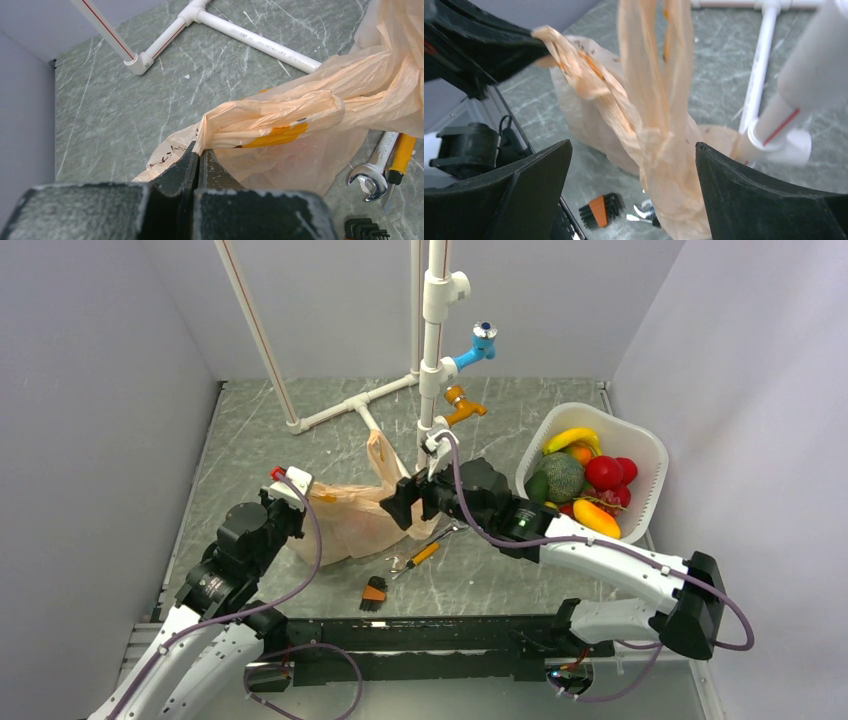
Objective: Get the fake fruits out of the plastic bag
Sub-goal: Untie the plastic bag at the center of the board.
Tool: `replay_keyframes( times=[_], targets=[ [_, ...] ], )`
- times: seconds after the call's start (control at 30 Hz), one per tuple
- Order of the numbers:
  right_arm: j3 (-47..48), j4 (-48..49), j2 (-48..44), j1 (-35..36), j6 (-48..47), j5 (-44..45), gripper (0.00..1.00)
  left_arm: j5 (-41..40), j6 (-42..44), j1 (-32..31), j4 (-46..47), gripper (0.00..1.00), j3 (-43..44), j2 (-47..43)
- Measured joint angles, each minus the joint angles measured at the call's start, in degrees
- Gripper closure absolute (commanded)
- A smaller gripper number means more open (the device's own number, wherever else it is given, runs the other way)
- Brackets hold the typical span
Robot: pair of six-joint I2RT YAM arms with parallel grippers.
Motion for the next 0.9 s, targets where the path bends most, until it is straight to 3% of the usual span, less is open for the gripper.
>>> replay_keyframes(
  times=[0.2, 0.37, 0.43, 0.57, 0.67, 0.83, 0.87, 0.9],
  targets=[
    [10.9, -1.9, 7.2, 1.2, -2.4, 3.3, 0.03, 0.0, 0.0, 0.0, 0.0, 1.0, 0.0, 0.0],
    [16.9, -4.4, 12.7, 3.6, -4.5, 12.3, 0.05, 0.0, 0.0, 0.0, 0.0, 1.0, 0.0, 0.0],
    [19.3, -5.6, 15.5, 4.9, -5.3, 17.4, 0.16, 0.0, 0.0, 0.0, 0.0, 1.0, 0.0, 0.0],
    [22.9, -7.7, 20.1, 6.5, -7.0, 25.3, 0.63, 0.0, 0.0, 0.0, 0.0, 1.0, 0.0, 0.0],
    [24.7, -9.2, 22.4, 6.6, -7.9, 29.5, 0.83, 0.0, 0.0, 0.0, 0.0, 1.0, 0.0, 0.0],
    [24.0, -8.9, 21.7, 6.6, -9.3, 31.8, 1.0, 0.0, 0.0, 0.0, 0.0, 1.0, 0.0, 0.0],
    [22.9, -8.1, 20.8, 6.5, -9.7, 31.2, 1.0, 0.0, 0.0, 0.0, 0.0, 0.93, 0.0, 0.0],
    [20.8, -6.8, 19.2, 6.5, -10.0, 29.7, 1.0, 0.0, -0.2, 0.0, -0.1, 0.79, 0.0, 0.0]
  ],
)
